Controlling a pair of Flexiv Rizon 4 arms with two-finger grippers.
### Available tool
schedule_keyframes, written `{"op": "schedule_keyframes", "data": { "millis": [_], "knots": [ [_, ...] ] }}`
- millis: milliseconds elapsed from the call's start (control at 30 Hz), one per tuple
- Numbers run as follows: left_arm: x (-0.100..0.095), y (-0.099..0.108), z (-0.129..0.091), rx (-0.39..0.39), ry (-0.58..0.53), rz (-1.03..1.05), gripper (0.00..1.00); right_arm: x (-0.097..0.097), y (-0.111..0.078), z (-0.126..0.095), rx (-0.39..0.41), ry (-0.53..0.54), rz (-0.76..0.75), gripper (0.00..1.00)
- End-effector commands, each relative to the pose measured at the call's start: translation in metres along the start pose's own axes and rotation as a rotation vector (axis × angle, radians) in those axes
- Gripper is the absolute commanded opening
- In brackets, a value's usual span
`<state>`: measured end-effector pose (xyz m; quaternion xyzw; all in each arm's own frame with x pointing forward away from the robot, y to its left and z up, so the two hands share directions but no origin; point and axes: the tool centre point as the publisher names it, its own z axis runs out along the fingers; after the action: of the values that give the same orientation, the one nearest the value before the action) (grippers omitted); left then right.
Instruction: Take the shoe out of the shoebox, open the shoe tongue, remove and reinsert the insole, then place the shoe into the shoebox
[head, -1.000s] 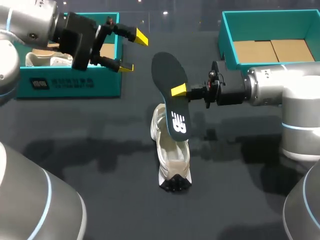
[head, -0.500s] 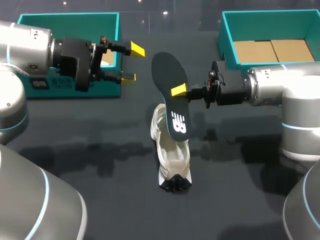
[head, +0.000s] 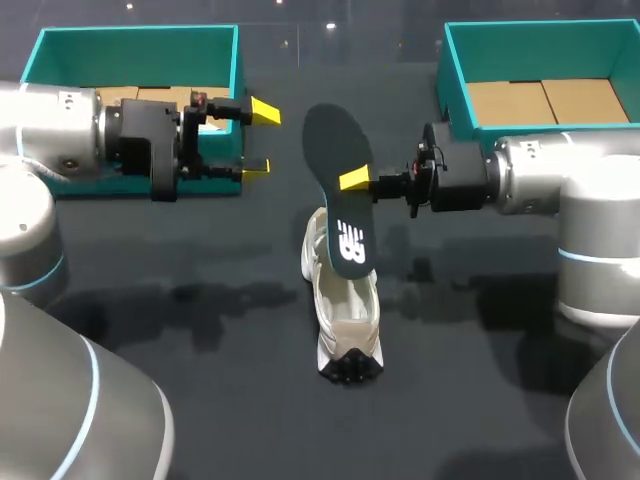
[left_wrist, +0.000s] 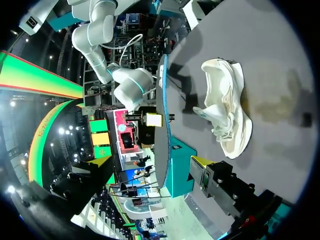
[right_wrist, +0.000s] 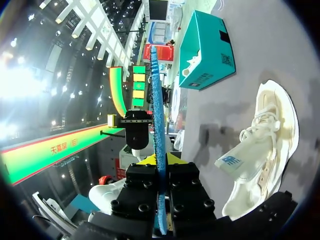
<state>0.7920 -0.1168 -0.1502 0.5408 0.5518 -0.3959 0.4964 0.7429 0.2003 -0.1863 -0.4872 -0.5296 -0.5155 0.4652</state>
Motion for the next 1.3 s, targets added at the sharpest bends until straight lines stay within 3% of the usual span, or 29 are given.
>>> {"op": "schedule_keyframes", "data": {
  "millis": [33,600,833,900,967,1033,1300],
  "knots": [
    [0.013,-0.003,0.013,-0.003,-0.067,-0.011,1.0,0.003,-0.008,0.007,-0.038,0.001,0.007,0.0],
    [0.019,-0.006,0.052,-0.062,-0.163,-0.035,1.0,0.008,-0.008,0.02,-0.073,0.019,0.04,0.0],
    [0.018,-0.007,0.06,-0.053,-0.174,-0.044,0.77,0.008,-0.008,0.02,-0.073,0.019,0.04,0.0],
    [0.018,-0.008,0.061,-0.052,-0.173,-0.043,0.62,0.008,-0.008,0.02,-0.073,0.019,0.04,0.0],
    [0.018,-0.01,0.062,-0.054,-0.174,-0.041,0.56,0.008,-0.008,0.02,-0.073,0.019,0.04,0.0],
    [0.018,-0.012,0.062,-0.048,-0.178,-0.042,0.51,0.008,-0.008,0.02,-0.073,0.019,0.04,0.0],
    [0.019,-0.018,0.067,-0.04,-0.174,-0.031,0.47,0.008,-0.008,0.02,-0.073,0.019,0.04,0.0]
  ]
}}
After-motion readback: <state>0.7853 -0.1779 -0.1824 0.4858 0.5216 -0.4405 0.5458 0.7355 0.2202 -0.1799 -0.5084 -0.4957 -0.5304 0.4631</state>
